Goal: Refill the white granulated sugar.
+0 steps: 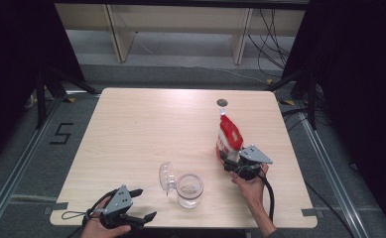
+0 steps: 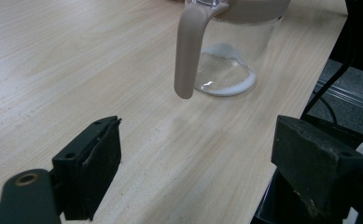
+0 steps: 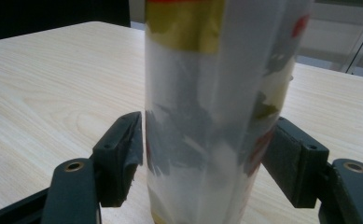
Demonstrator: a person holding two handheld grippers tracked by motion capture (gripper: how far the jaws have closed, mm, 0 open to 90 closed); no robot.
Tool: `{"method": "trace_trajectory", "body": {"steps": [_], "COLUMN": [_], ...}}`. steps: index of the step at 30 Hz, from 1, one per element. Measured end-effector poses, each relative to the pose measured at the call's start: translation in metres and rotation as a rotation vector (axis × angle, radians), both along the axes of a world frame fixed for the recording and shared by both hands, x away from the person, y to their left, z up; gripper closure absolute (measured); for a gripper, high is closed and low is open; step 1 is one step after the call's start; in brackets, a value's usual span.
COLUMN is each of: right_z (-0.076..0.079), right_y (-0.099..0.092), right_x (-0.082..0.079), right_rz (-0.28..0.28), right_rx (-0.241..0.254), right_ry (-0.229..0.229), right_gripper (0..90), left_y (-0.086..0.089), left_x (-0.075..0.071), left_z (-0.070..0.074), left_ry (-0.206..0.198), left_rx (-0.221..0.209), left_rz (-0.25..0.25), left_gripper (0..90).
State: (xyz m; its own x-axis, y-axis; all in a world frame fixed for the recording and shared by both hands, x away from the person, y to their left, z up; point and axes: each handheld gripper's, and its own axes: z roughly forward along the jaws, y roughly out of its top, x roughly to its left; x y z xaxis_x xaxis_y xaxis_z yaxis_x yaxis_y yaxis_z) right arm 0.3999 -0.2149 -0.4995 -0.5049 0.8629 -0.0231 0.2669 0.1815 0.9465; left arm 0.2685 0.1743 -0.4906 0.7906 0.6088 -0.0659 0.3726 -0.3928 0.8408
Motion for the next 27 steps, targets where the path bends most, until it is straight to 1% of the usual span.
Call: {"method": "trace_trajectory", "body": {"steps": [1,2,4,6,7,9,10,11,13,14,15,16,17,18,20,21,22,23,25,26,27], "right_z": [-0.0002,-0.0004,-0.0009,-0.001,-0.0016,-0.0018,-0.0017,-0.0018,-0.0008,-0.0008,-0.0003,0.0006,0.001,0.0011,0.0017,0.0018,0.0018,0.0018,0.003,0.0032,0.0029], "right_y": [0.0002,0.0,0.0007,0.0008,0.0011,0.0004,0.0001,-0.0001,-0.0005,0.0005,0.0017,0.0022,0.003,0.0034,0.0026,0.0035,0.0027,0.0019,0.0017,0.001,0.0016], "right_x": [0.0002,0.0007,0.002,0.0026,0.0028,0.0038,0.004,0.0041,0.0032,0.003,0.0024,0.002,0.0012,0.0011,0.0007,-0.0005,0.0004,0.0018,-0.0007,-0.0007,-0.0019], "right_rz": [-0.002,0.001,0.012,0.011,0.006,0.01,0.012,0.015,0.003,-0.001,-0.008,-0.006,-0.006,-0.004,-0.009,-0.014,-0.013,0.002,-0.006,-0.002,-0.004], "right_rx": [0.008,0.003,0.008,-0.003,0.014,0.007,0.006,0.016,0.003,0.004,-0.004,-0.013,-0.011,-0.021,-0.025,-0.017,-0.03,-0.034,-0.04,-0.05,-0.04], "right_ry": [0.006,0.001,0.003,0.01,0.007,0.006,0.007,0.007,0.009,-0.003,-0.004,0.003,0.005,-0.003,-0.004,0.007,-0.015,-0.028,-0.018,-0.019,-0.016], "right_gripper": [33.8,33.9,34.6,35.0,35.6,37.3,38.8,40.3,41.3,41.9,42.6,43.1,43.5,43.8,44.3,44.6,44.8,44.9,45.2,45.3,45.4], "left_y": [-0.0002,0.0,0.0001,0.0002,0.0003,-0.0001,0.0,0.0001,0.0003,0.0002,0.0002,0.0004,0.0006,0.0004,0.0006,0.0004,0.0006,0.0002,0.0015,0.0014,0.0016], "left_x": [0.0003,0.0004,0.0005,0.0003,0.0,0.0003,-0.0002,-0.0002,0.0001,0.0,-0.0001,0.0002,0.0005,0.0002,0.0004,-0.0002,0.0,-0.0002,0.0008,0.0007,0.0008], "left_z": [-0.0004,-0.0004,-0.0005,-0.0003,0.0,-0.0006,-0.0002,-0.0001,0.0001,0.0,0.0001,0.0,0.0001,-0.0001,-0.0001,-0.0001,-0.0001,-0.0002,-0.0001,0.0,0.0], "left_ry": [0.0,0.005,0.004,0.003,0.0,0.003,0.002,0.001,-0.003,-0.002,-0.001,-0.003,0.001,0.002,0.001,0.003,0.001,0.003,0.004,0.002,0.003], "left_rx": [-0.005,-0.006,-0.007,-0.005,0.0,-0.01,-0.006,-0.004,-0.001,-0.002,-0.002,-0.003,-0.005,-0.008,-0.006,-0.003,0.001,-0.004,0.003,-0.001,-0.002], "left_rz": [-0.002,-0.005,-0.004,0.0,0.002,-0.002,0.002,0.001,-0.002,0.0,0.001,-0.004,-0.009,-0.005,-0.007,0.001,0.0,0.003,-0.006,-0.003,-0.003], "left_gripper": [15.6,15.6,15.6,15.6,15.6,15.6,15.7,15.7,15.7,15.6,15.6,15.6,15.6,15.6,15.6,15.7,15.6,15.7,15.7,15.6,15.6]}}
